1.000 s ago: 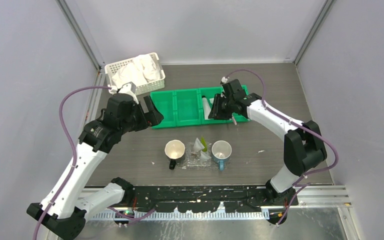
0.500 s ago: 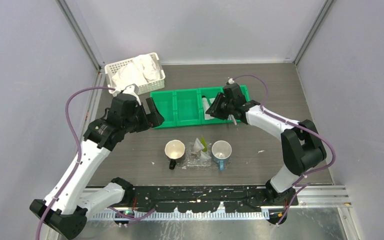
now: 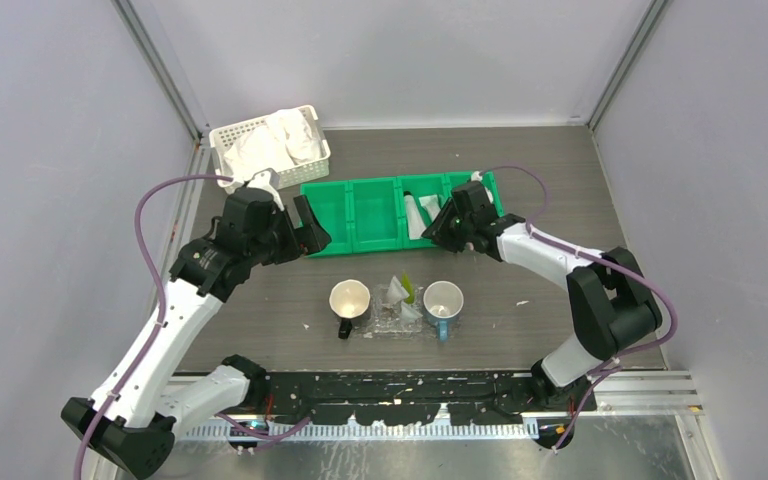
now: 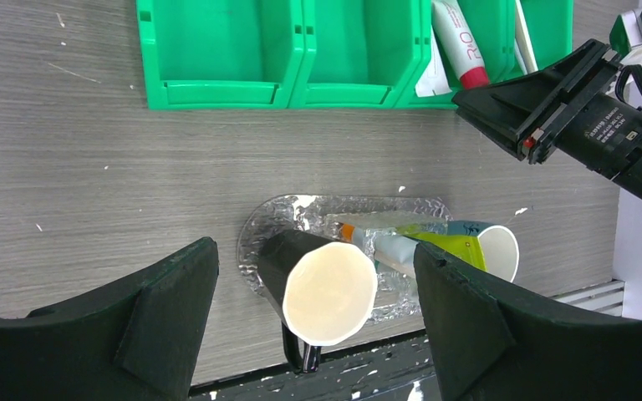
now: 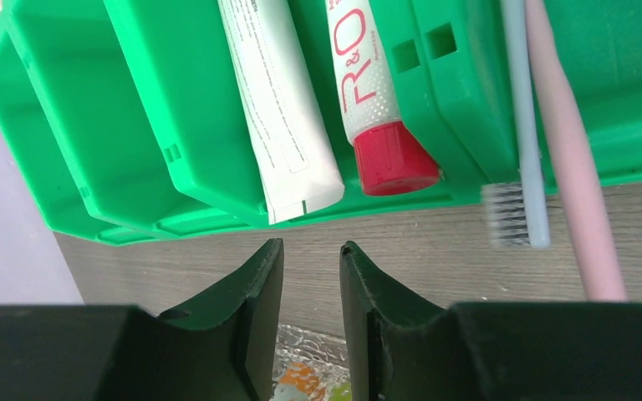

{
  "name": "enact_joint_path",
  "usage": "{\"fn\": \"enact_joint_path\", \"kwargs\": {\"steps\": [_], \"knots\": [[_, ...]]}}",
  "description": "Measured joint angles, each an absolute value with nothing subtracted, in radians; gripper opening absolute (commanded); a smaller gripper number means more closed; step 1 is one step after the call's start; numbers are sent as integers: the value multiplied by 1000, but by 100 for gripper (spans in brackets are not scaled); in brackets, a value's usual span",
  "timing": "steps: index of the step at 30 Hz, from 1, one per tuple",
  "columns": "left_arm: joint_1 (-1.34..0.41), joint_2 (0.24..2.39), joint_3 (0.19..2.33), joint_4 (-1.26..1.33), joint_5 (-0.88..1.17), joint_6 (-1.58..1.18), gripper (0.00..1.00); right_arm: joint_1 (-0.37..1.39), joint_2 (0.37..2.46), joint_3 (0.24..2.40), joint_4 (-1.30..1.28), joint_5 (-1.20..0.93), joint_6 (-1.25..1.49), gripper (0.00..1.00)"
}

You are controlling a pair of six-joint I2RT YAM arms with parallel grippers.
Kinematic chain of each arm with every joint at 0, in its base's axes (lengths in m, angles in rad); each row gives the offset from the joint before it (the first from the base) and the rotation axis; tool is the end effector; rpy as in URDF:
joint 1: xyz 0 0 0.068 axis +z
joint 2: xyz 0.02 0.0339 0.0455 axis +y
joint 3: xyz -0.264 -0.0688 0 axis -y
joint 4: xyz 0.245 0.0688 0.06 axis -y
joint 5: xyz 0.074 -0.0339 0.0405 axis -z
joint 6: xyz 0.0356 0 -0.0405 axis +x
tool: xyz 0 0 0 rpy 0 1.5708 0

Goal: Prepare toiletry sets of a toothbrush and toothpaste on the tray

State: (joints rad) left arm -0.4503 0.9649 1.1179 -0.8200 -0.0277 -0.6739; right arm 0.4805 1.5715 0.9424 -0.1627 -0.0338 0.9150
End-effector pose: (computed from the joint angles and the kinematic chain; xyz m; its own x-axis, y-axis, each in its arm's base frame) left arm 0.1704 -0.0813 0.3594 -0.6945 -0.3571 -0.6246 -0.0229 0.8787 -0.4769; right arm 0.2926 0.1539 0.2039 -0.7676 0.4931 -0.4094 0.2056 0.7944 0.5715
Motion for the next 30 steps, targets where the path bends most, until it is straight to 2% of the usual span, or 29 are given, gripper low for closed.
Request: {"fn": "enact_joint_path", "kwargs": {"steps": [30], "knots": [[-415,965,1108,-809,-13,-672,87,514,1679,945,-47,37,1013,35]]}}
